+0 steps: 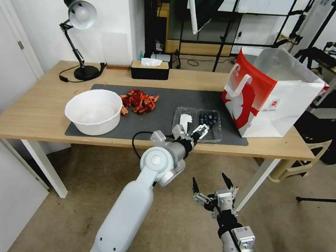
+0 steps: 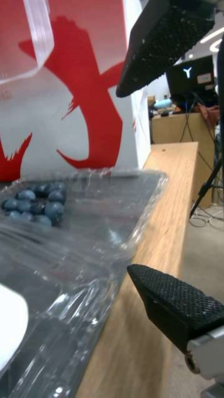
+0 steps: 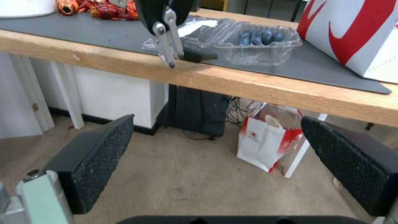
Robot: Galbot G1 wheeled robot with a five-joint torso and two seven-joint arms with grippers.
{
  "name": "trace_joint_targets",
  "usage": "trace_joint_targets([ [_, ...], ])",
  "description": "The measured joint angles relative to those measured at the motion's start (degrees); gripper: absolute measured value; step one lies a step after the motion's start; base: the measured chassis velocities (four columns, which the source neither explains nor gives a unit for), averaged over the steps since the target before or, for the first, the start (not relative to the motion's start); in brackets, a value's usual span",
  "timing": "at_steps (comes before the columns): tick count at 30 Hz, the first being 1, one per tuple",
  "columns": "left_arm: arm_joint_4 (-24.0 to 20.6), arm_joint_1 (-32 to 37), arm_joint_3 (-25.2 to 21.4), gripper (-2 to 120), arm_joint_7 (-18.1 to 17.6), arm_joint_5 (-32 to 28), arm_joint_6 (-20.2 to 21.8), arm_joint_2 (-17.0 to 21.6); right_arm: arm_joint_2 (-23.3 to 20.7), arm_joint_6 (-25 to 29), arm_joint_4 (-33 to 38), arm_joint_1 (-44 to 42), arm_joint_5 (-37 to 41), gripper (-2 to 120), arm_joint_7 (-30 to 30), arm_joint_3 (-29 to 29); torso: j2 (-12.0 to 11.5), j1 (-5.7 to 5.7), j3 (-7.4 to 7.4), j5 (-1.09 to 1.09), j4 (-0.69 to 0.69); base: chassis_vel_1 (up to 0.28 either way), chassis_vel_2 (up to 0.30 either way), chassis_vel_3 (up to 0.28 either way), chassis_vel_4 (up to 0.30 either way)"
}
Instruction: Close the takeout container lid, then place the container into the takeout bag.
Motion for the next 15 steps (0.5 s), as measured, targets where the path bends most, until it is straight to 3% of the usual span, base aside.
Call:
trace_joint_targets([
  [9, -8.71, 5.27, -1.04, 100, -0.42, 0.79, 0.44, 2.63, 0.0, 0.19, 0.0, -0.26, -0.05, 100, -0.06, -0.09, 0.01, 0.0, 0.0, -0.01, 0.0, 0.0, 0.0, 0.0, 0.0],
  [12, -12.96, 11.61, -2.96, 100, 2.54, 5.74, 1.24, 5.11, 0.0, 0.33, 0.03, -0.31, -0.06, 100, -0.08, -0.12, 0.01, 0.0, 0.0, -0.01, 0.0, 0.0, 0.0, 0.0, 0.0],
  [15, -14.5, 14.78, -3.89, 100, 5.24, 9.29, 1.79, 6.44, 0.0, 0.39, 0.03, -0.31, -0.06, 100, -0.09, -0.13, 0.01, 0.0, 0.0, -0.01, 0.01, 0.0, 0.0, 0.0, 0.0],
])
